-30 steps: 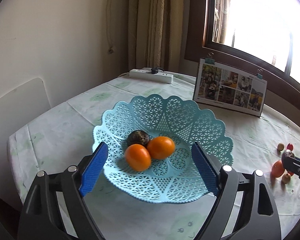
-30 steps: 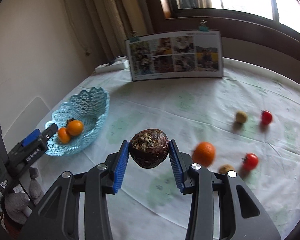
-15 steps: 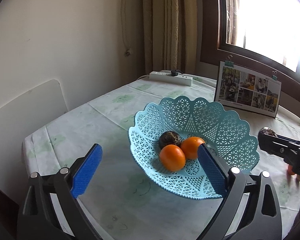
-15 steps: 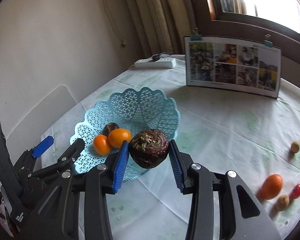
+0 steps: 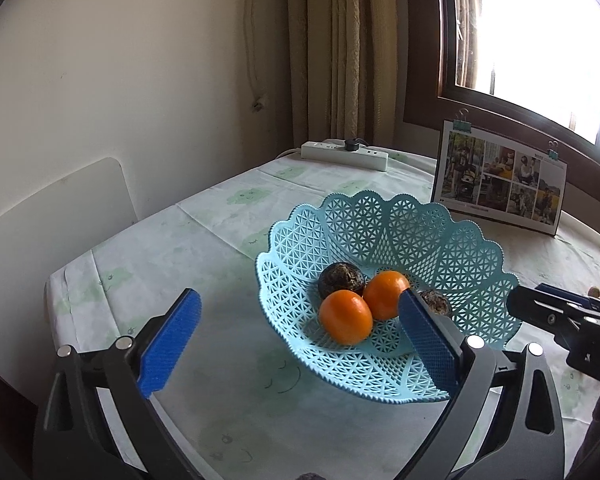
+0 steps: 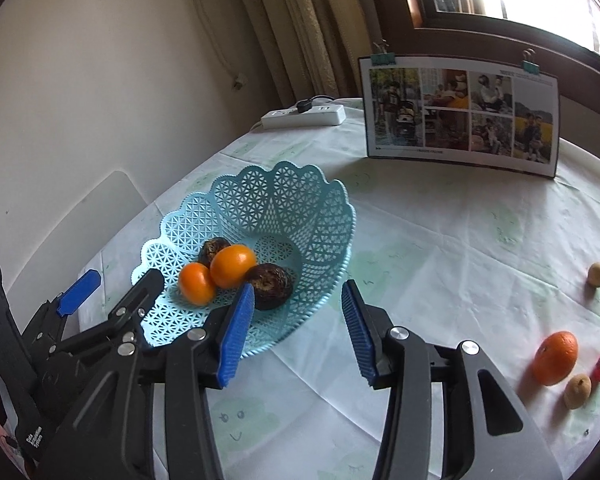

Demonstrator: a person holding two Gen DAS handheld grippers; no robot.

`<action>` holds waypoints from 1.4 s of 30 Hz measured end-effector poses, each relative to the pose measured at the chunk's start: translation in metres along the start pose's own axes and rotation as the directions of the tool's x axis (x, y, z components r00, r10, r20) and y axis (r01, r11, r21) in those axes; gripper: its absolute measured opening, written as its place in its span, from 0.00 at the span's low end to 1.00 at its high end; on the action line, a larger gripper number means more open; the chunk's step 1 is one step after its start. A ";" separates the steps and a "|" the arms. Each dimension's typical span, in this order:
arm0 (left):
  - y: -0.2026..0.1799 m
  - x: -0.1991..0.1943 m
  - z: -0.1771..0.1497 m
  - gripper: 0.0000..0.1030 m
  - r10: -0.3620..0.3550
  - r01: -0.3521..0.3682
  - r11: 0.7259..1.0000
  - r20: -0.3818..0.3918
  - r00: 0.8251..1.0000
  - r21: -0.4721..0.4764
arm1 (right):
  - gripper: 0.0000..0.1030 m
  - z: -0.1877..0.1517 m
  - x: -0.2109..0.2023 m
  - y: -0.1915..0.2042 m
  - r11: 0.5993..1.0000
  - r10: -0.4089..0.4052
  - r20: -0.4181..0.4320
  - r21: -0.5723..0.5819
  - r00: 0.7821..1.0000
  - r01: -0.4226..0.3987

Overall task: Organize fruits
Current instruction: 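Lower the passion fruit into the basket and open the right gripper, then grasp another orange with the left gripper while the right gripper moves toward a red tomato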

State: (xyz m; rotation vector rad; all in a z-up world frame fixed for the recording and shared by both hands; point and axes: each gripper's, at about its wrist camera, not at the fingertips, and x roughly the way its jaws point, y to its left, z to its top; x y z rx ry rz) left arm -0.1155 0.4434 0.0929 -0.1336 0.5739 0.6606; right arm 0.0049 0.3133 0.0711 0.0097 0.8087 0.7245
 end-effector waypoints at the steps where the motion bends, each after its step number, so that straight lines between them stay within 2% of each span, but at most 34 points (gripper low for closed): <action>1: -0.001 0.000 0.000 0.97 -0.001 0.001 1.000 -0.002 1.000 0.000 | 0.45 -0.002 -0.002 -0.003 1.000 -0.006 0.001 0.005 1.000 0.006; 7: -0.011 -0.004 0.003 0.97 -0.015 0.015 1.000 -0.001 1.000 0.019 | 0.50 -0.009 -0.012 -0.018 0.999 -0.026 0.008 0.039 1.000 0.026; 15: -0.035 -0.012 0.003 0.97 -0.034 0.034 0.998 -0.002 0.999 0.061 | 0.51 -0.020 -0.028 -0.044 0.994 -0.080 0.020 0.082 0.997 0.078; 31: -0.095 -0.027 0.001 0.97 -0.123 0.123 0.978 -0.013 0.992 0.170 | 0.54 -0.053 -0.078 -0.136 0.947 -0.223 0.034 0.246 0.974 0.208; 42: -0.157 -0.038 -0.012 0.97 -0.255 0.262 0.925 -0.062 0.965 0.276 | 0.54 -0.077 -0.111 -0.203 0.885 -0.341 0.015 0.341 0.940 0.316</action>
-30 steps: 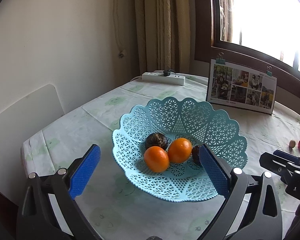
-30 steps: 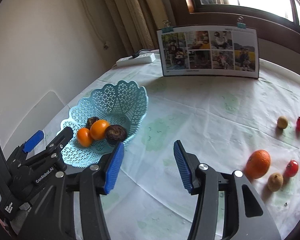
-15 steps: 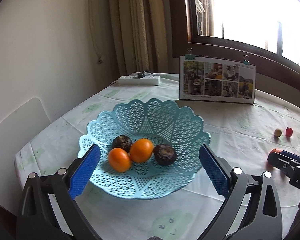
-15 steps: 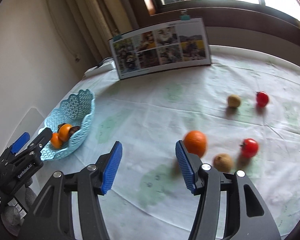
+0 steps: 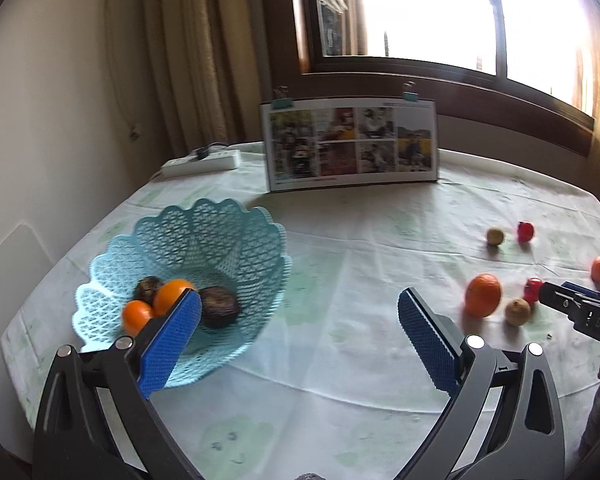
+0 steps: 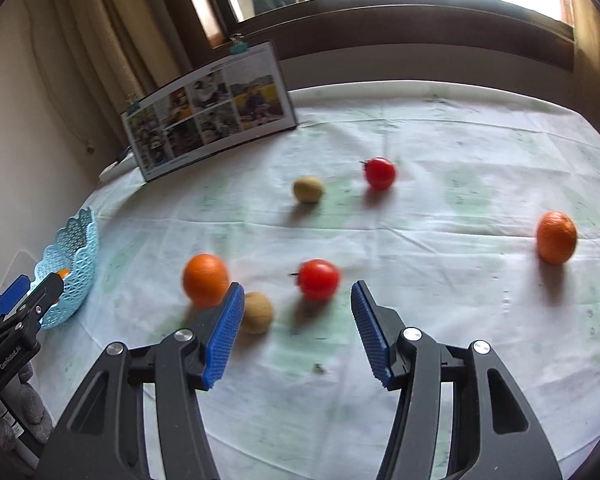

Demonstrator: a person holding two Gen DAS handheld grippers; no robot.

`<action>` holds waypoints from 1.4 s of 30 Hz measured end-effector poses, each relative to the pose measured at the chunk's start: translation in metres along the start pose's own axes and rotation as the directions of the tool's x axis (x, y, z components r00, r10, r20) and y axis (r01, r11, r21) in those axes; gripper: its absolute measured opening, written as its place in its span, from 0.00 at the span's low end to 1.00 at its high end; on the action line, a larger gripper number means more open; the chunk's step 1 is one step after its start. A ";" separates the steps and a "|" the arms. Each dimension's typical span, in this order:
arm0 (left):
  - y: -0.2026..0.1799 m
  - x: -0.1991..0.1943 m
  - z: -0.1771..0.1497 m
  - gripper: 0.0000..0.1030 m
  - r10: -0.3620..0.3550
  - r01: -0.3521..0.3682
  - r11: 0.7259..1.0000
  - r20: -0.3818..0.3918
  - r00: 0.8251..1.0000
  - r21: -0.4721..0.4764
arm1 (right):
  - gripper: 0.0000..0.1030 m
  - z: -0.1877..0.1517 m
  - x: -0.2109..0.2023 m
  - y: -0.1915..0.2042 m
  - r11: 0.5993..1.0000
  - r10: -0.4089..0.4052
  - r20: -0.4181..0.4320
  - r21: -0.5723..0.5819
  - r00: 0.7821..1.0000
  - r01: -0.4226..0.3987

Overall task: Organize fruits
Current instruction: 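Grasp another orange with the left gripper while the right gripper moves toward a red tomato, then grasp the red cherry tomato with the right gripper while the left gripper lifts the orange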

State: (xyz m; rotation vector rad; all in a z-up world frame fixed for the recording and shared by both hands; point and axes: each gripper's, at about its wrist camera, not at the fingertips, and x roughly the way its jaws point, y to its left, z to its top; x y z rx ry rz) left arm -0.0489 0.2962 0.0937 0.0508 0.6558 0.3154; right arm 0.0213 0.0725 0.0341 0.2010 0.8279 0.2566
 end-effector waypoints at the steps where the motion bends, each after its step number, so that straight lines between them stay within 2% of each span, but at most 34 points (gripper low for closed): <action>1: -0.006 0.001 0.001 0.97 -0.014 0.014 1.000 -0.004 1.000 0.009 | 0.54 0.000 0.000 -0.006 1.000 -0.006 0.000 0.010 1.000 0.006; 6: -0.036 0.011 0.007 0.97 -0.120 0.122 0.992 -0.055 0.991 0.039 | 0.54 -0.003 0.004 -0.019 0.999 -0.047 0.004 0.024 0.999 0.046; 12: -0.069 0.024 0.012 0.97 -0.179 0.186 0.979 -0.084 0.980 0.085 | 0.54 -0.004 0.002 -0.022 0.999 -0.041 0.011 0.026 0.999 0.041; 15: -0.084 0.033 0.011 0.81 -0.236 0.251 0.962 -0.131 0.963 0.108 | 0.54 -0.004 0.001 -0.024 0.999 -0.036 0.009 0.039 0.999 0.036; 18: -0.102 0.043 0.010 0.67 -0.301 0.326 0.938 -0.183 0.936 0.122 | 0.55 -0.004 0.000 -0.027 0.998 -0.035 0.012 0.052 0.999 0.034; 20: -0.109 0.051 0.010 0.52 -0.328 0.357 0.927 -0.219 0.919 0.114 | 0.55 -0.004 0.001 -0.028 0.998 -0.035 0.011 0.057 0.999 0.035; 21: -0.111 0.057 0.010 0.50 -0.353 0.384 0.919 -0.239 0.904 0.095 | 0.55 -0.004 0.001 -0.028 0.998 -0.035 0.010 0.059 0.999 0.035; 23: -0.113 0.068 0.011 0.38 -0.404 0.432 0.900 -0.269 0.874 0.054 | 0.55 -0.005 0.002 -0.028 0.997 -0.035 0.007 0.062 0.999 0.034; 25: -0.115 0.075 0.012 0.36 -0.432 0.458 0.889 -0.279 0.858 0.031 | 0.55 -0.005 0.003 -0.029 0.997 -0.033 0.006 0.065 0.999 0.033; 31: -0.117 0.078 0.013 0.36 -0.469 0.489 0.872 -0.232 0.852 0.035 | 0.55 -0.006 0.007 -0.031 0.997 -0.016 0.000 0.078 1.000 0.016; 35: -0.117 0.080 0.012 0.36 -0.459 0.479 0.877 -0.220 0.860 0.041 | 0.55 -0.007 0.011 -0.029 0.997 -0.020 -0.007 0.074 1.000 0.020; 42: -0.114 0.084 0.010 0.37 -0.466 0.484 0.875 -0.227 0.855 0.024 | 0.55 -0.007 0.012 -0.027 0.997 -0.026 -0.008 0.069 1.000 0.027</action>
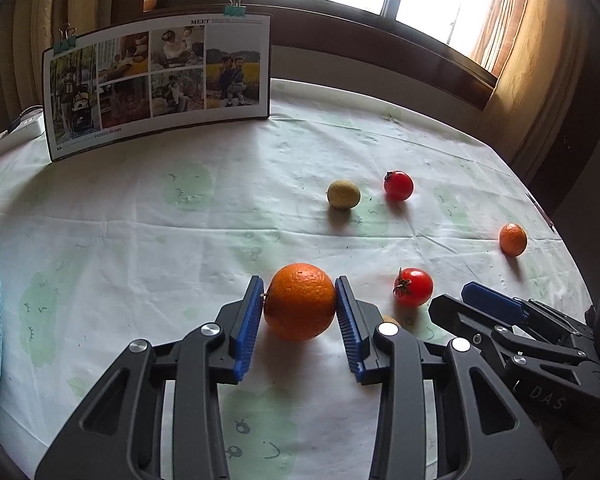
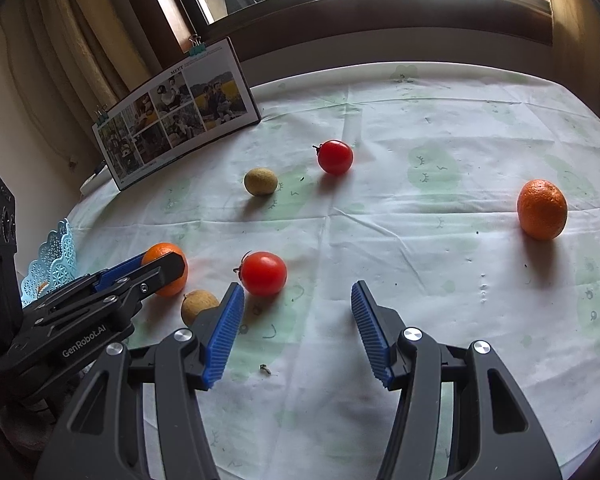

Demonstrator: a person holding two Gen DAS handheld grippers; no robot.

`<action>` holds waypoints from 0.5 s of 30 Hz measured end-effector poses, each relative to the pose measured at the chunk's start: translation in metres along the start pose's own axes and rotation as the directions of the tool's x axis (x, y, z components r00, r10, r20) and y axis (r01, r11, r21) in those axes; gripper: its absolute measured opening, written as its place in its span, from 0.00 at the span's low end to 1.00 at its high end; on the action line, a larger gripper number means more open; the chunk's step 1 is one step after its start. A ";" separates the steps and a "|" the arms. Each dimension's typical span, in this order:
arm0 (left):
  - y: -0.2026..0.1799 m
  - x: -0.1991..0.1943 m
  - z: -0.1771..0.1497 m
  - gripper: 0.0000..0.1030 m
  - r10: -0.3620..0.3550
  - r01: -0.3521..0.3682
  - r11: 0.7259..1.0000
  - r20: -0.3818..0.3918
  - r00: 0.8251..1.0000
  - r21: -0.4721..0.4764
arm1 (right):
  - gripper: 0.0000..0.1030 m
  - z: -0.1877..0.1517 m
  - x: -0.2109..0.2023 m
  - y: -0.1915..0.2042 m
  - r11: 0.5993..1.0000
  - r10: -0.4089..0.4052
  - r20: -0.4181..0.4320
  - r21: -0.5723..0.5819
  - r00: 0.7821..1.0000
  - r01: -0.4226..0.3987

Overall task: Organize fruits
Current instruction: 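Grasp the red cherry tomato with the right gripper while the left gripper lifts the orange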

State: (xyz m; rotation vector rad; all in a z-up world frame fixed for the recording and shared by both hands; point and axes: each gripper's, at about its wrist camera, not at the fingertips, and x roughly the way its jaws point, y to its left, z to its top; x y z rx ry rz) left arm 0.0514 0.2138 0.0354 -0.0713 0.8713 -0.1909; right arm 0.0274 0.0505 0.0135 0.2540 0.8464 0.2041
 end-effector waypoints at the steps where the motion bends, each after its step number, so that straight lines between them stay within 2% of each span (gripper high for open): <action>1: 0.000 0.000 0.000 0.37 -0.001 0.001 1.000 -0.001 1.000 0.000 | 0.55 0.000 0.000 0.000 1.000 0.000 0.000 -0.001 1.000 0.000; 10: -0.001 0.000 -0.002 0.37 0.001 -0.001 1.000 -0.003 1.000 0.009 | 0.55 -0.001 0.000 0.003 1.000 -0.004 0.001 -0.009 1.000 0.004; 15: -0.002 -0.012 -0.002 0.36 0.057 -0.059 0.998 0.052 0.997 0.027 | 0.54 -0.001 0.003 0.007 1.000 0.003 -0.022 -0.029 1.000 -0.004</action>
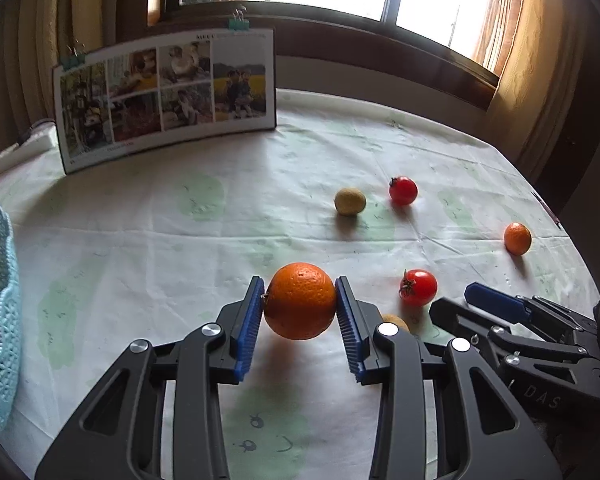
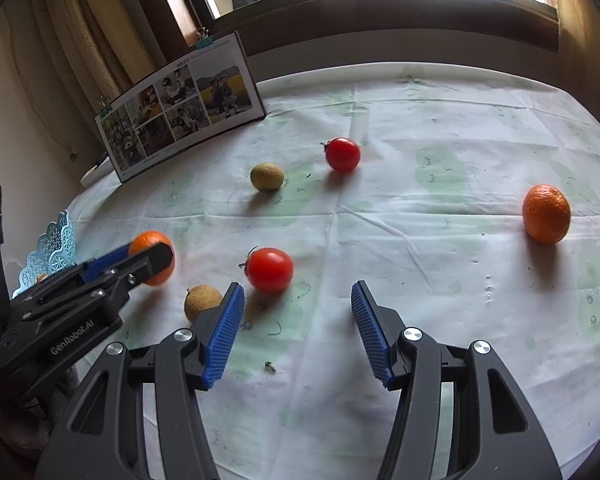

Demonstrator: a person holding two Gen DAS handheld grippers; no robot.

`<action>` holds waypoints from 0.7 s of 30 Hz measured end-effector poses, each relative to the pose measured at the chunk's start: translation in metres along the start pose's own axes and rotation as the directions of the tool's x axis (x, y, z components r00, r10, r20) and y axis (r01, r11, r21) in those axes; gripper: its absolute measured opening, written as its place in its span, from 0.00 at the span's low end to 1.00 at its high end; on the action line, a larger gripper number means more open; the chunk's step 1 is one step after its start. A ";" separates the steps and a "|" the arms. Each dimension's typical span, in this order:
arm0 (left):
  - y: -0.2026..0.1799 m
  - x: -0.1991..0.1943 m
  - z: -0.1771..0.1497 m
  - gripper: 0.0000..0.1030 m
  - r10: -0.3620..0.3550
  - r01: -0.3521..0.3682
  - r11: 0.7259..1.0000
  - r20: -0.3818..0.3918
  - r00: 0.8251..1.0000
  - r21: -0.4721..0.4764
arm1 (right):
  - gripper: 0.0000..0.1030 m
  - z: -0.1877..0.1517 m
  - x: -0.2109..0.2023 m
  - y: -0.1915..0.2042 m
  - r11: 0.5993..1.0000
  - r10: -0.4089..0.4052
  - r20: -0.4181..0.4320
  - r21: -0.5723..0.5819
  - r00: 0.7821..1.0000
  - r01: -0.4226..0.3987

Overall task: Organize fruits
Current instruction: 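Grasp the red cherry tomato with the right gripper while the left gripper lifts the orange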

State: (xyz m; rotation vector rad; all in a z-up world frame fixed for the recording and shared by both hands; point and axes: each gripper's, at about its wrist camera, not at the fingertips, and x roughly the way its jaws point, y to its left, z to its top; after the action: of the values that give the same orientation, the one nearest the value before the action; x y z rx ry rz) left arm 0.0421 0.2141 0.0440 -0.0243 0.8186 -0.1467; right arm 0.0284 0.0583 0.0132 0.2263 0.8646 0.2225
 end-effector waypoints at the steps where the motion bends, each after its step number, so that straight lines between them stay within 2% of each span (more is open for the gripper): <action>1: 0.000 -0.003 0.000 0.37 0.007 -0.007 1.000 0.009 1.000 0.002 | 0.54 0.000 0.001 0.002 1.000 0.003 -0.007 -0.006 1.000 -0.003; 9: 0.007 -0.017 0.004 0.37 0.046 -0.045 0.999 0.057 0.997 -0.011 | 0.43 0.014 0.013 0.021 0.996 -0.015 -0.010 -0.089 1.000 0.014; 13: 0.010 -0.020 0.005 0.37 0.058 -0.057 0.998 0.068 0.996 -0.020 | 0.34 0.017 0.025 0.026 0.994 -0.022 -0.043 -0.108 0.999 0.017; 21: 0.014 -0.023 0.006 0.37 0.078 -0.075 0.997 0.076 0.994 -0.036 | 0.30 0.017 0.021 0.025 0.996 -0.024 -0.031 -0.091 0.999 0.021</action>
State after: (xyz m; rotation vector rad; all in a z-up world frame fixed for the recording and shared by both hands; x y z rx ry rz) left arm 0.0332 0.2308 0.0634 -0.0296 0.7439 -0.0597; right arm 0.0518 0.0862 0.0157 0.1285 0.8863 0.2443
